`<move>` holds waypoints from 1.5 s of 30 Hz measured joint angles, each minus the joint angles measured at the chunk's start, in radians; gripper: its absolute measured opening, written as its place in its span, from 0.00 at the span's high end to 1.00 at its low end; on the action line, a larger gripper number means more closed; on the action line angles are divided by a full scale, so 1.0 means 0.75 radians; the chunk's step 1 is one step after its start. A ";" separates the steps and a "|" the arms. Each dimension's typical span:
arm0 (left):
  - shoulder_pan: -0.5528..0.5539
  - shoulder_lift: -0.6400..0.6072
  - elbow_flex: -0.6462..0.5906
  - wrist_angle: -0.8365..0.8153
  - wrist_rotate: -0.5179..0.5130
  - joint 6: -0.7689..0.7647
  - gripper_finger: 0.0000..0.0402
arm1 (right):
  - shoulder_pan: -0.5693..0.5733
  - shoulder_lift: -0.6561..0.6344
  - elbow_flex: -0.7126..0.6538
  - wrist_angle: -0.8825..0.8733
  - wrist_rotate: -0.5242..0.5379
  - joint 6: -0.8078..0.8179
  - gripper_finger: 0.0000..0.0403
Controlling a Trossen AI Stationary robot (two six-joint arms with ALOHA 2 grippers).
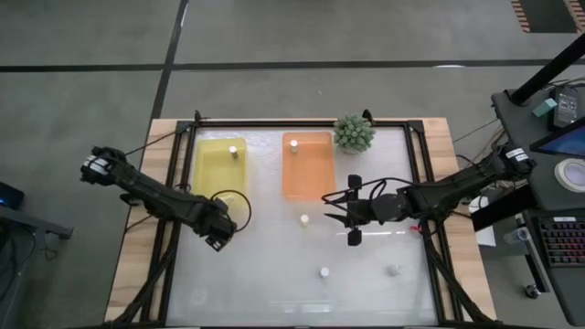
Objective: Pick and place medicine bottles into bin by pill shape (circle, oval)
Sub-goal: Put the green tablet capsule into the orange bin
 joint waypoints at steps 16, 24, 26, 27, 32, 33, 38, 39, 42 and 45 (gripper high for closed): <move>-0.065 0.070 0.000 0.078 -0.024 -0.014 0.42 | 0.000 0.001 0.000 -0.001 0.000 0.006 0.68; -0.065 0.070 0.000 0.077 -0.035 -0.013 0.60 | 0.000 0.001 0.001 -0.001 0.001 0.005 0.69; -0.065 0.070 0.000 0.076 -0.035 -0.013 0.65 | 0.000 0.001 0.001 -0.001 0.001 0.006 0.69; -0.065 0.070 0.000 0.077 -0.035 -0.012 0.68 | 0.000 0.001 0.001 -0.001 0.001 0.007 0.69; -0.065 0.064 0.007 0.074 -0.035 -0.011 0.77 | 0.000 0.001 0.001 -0.001 0.001 0.008 0.69; -0.065 0.063 0.015 0.075 -0.035 -0.011 0.77 | 0.000 0.001 0.001 -0.001 0.001 0.008 0.69; -0.062 0.061 0.090 0.068 -0.024 0.025 0.77 | 0.000 0.001 0.001 -0.001 0.001 0.009 0.69; -0.059 0.061 0.119 0.069 -0.022 0.042 0.76 | 0.000 0.001 0.001 -0.001 0.001 0.009 0.69; -0.028 0.068 0.219 0.085 -0.023 0.091 0.76 | 0.000 0.001 0.001 -0.001 0.001 0.009 0.69; 0.022 0.107 0.319 0.113 -0.043 0.166 0.76 | 0.000 0.001 0.001 -0.001 0.001 0.007 0.69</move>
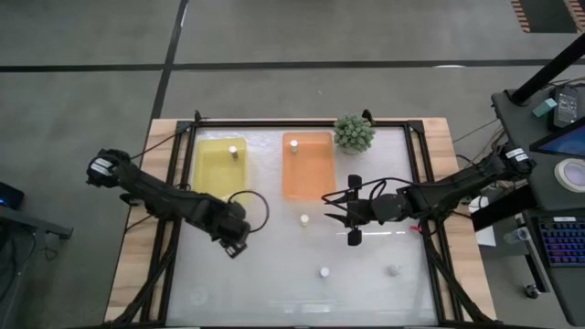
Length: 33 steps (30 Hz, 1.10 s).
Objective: Pick and place medicine bottles into bin by pill shape (circle, oval)
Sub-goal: Put the green tablet capsule into the orange bin
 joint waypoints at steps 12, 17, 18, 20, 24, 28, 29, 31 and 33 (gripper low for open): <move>0.150 0.314 0.532 0.010 -0.221 0.710 0.76 | 0.000 0.004 0.000 0.004 -0.165 0.018 0.69; 0.152 0.359 0.612 0.188 -0.315 1.042 0.76 | -0.001 0.004 -0.001 0.086 -0.169 0.130 0.67; 0.152 0.362 0.618 0.227 -0.316 1.099 0.76 | -0.001 0.004 -0.001 0.087 -0.168 0.145 0.65; 0.152 0.362 0.619 0.300 -0.316 1.212 0.76 | -0.007 0.019 -0.001 0.104 -0.170 0.168 0.61; 0.160 0.361 0.611 0.414 -0.327 1.349 0.76 | -0.025 0.062 0.029 0.111 -0.168 0.203 0.52; 0.170 0.358 0.611 0.503 -0.390 1.423 0.76 | -0.025 0.155 0.095 0.099 -0.173 0.176 0.44; 0.172 0.356 0.608 0.508 -0.393 1.440 0.76 | -0.025 0.182 0.115 0.098 -0.175 0.157 0.42; 0.176 0.354 0.607 0.535 -0.398 1.463 0.76 | -0.026 0.230 0.162 0.045 -0.171 0.141 0.40; 0.179 0.354 0.607 0.534 -0.407 1.467 0.76 | -0.027 0.265 0.222 -0.004 -0.167 0.146 0.39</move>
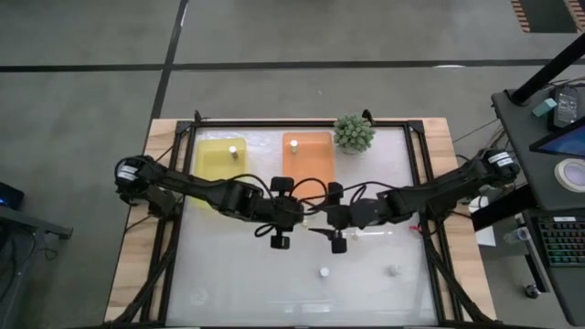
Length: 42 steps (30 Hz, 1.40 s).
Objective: Pick and place medicine bottles into bin by pill shape (circle, oval)
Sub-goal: Put the green tablet capsule into the orange bin
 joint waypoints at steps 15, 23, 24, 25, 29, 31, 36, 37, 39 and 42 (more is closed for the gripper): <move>-0.001 -0.010 0.003 0.016 -0.004 0.001 0.76 | -0.005 0.110 0.140 -0.185 0.102 0.058 0.47; -0.002 -0.014 0.003 0.014 -0.004 -0.002 0.76 | -0.005 0.085 0.120 -0.198 0.102 0.077 0.63; -0.002 -0.014 0.003 0.015 -0.004 -0.002 0.75 | -0.005 0.085 0.120 -0.198 0.102 0.075 0.66; -0.002 -0.014 0.004 0.017 -0.004 -0.002 0.75 | -0.005 0.085 0.120 -0.198 0.102 0.069 0.69; -0.002 -0.014 0.000 0.023 -0.004 -0.001 0.73 | -0.005 0.085 0.120 -0.196 0.102 0.053 0.78; -0.002 -0.014 -0.001 0.024 -0.004 -0.003 0.72 | -0.005 0.084 0.120 -0.197 0.102 0.050 0.81; -0.002 -0.017 -0.002 0.024 -0.003 0.026 0.72 | -0.005 0.084 0.120 -0.197 0.102 0.047 0.82; -0.002 -0.019 -0.002 0.024 -0.002 0.036 0.72 | -0.005 0.084 0.120 -0.195 0.102 0.050 0.82; -0.001 -0.026 -0.002 0.022 0.020 0.067 0.70 | -0.008 0.084 0.120 -0.192 0.102 0.060 0.81; -0.003 -0.032 -0.002 0.020 0.030 0.136 0.65 | -0.008 0.084 0.119 -0.199 0.100 0.075 0.81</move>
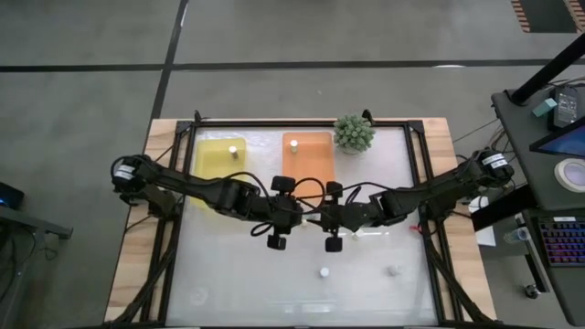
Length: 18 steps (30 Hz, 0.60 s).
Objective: Pick and place medicine bottles into bin by pill shape (circle, oval)
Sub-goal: Put the green tablet capsule into the orange bin
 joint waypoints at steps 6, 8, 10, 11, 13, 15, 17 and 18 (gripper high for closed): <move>0.002 -0.004 -0.002 -0.008 0.003 0.138 0.49 | -0.004 0.000 0.000 0.000 0.001 0.020 0.81; 0.003 -0.008 -0.002 -0.018 0.003 0.209 0.44 | -0.008 0.000 0.000 -0.004 0.001 0.037 0.81; 0.003 -0.016 -0.003 -0.034 0.003 0.275 0.40 | -0.014 0.000 0.000 -0.021 0.001 0.059 0.81; 0.003 -0.025 -0.003 -0.037 0.003 0.292 0.39 | -0.017 0.000 0.000 -0.031 0.001 0.077 0.81; 0.005 -0.051 -0.011 -0.062 0.003 0.306 0.38 | -0.026 0.000 0.000 -0.063 0.001 0.106 0.81; 0.007 -0.097 -0.039 -0.053 0.003 0.306 0.37 | -0.039 0.000 0.000 -0.105 0.000 0.142 0.80; 0.008 -0.149 -0.093 -0.027 0.002 0.289 0.37 | -0.059 0.000 -0.001 -0.155 -0.002 0.181 0.80; 0.008 -0.181 -0.133 0.006 0.001 0.274 0.37 | -0.073 0.000 0.000 -0.181 -0.006 0.196 0.80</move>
